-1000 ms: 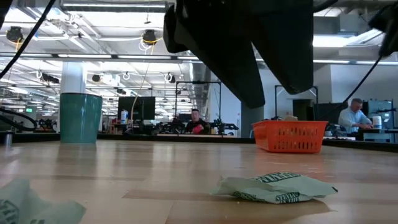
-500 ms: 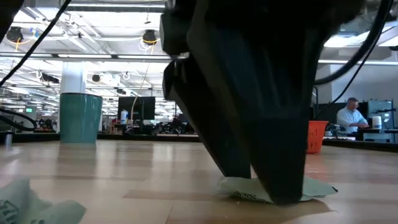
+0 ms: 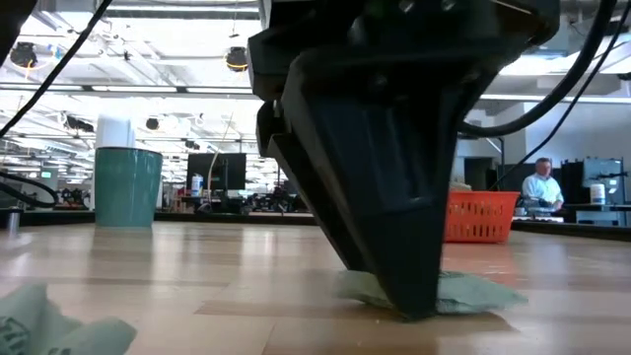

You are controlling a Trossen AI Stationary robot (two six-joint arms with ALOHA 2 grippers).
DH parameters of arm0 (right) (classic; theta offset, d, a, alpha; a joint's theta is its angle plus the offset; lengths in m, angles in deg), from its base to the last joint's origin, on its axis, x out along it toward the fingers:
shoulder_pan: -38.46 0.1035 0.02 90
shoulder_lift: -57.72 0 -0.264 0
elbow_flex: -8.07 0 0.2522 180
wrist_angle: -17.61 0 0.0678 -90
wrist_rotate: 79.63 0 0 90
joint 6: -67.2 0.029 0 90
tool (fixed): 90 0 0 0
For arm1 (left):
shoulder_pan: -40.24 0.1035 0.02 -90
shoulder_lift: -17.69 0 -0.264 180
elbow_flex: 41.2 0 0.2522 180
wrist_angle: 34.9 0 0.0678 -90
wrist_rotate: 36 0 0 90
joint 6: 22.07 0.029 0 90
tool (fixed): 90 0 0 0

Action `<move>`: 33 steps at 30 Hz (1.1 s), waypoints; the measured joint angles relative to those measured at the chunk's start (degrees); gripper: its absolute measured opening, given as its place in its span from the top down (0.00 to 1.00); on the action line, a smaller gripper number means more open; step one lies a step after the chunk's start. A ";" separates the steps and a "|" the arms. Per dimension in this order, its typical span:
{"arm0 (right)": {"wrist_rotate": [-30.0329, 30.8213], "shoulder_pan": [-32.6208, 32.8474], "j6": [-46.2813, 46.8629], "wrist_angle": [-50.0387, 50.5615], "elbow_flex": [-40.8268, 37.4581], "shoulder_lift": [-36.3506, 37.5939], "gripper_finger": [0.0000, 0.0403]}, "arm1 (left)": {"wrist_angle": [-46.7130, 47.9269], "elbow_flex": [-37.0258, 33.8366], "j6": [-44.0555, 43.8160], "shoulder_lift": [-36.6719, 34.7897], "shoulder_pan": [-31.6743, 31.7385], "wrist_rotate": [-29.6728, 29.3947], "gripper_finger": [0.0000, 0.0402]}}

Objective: Pick and place Stevia / Truvia into bins
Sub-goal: Put the middle stevia packet into the orange bin

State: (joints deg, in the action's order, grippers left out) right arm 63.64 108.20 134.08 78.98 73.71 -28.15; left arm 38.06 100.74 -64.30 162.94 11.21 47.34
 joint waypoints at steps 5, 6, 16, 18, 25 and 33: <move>-0.02 0.00 3.29 -0.15 0.00 -2.79 0.75 | 0.00 -0.02 2.62 0.02 0.06 -0.32 0.91; -0.01 0.00 3.58 -0.11 0.00 -3.19 0.75 | 0.05 0.05 2.93 0.02 0.06 -0.48 0.95; -0.98 0.00 3.70 -1.44 0.00 -3.27 0.75 | -0.58 6.30 10.33 -2.14 0.28 -8.52 0.99; -1.94 0.00 3.74 -2.37 0.00 -3.27 0.75 | -1.05 6.31 11.91 -3.82 0.89 -12.18 0.99; -2.22 0.00 3.31 -3.97 0.00 -3.43 0.75 | -6.49 6.33 23.30 -8.38 7.31 -24.09 1.00; -2.40 0.00 3.20 -3.98 0.00 -3.45 0.75 | -13.84 6.34 27.47 -8.55 21.49 -11.37 1.00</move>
State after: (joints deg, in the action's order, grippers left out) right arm 61.24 108.20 137.28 75.01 73.71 -31.60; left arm 24.23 107.08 -36.83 154.39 32.70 35.97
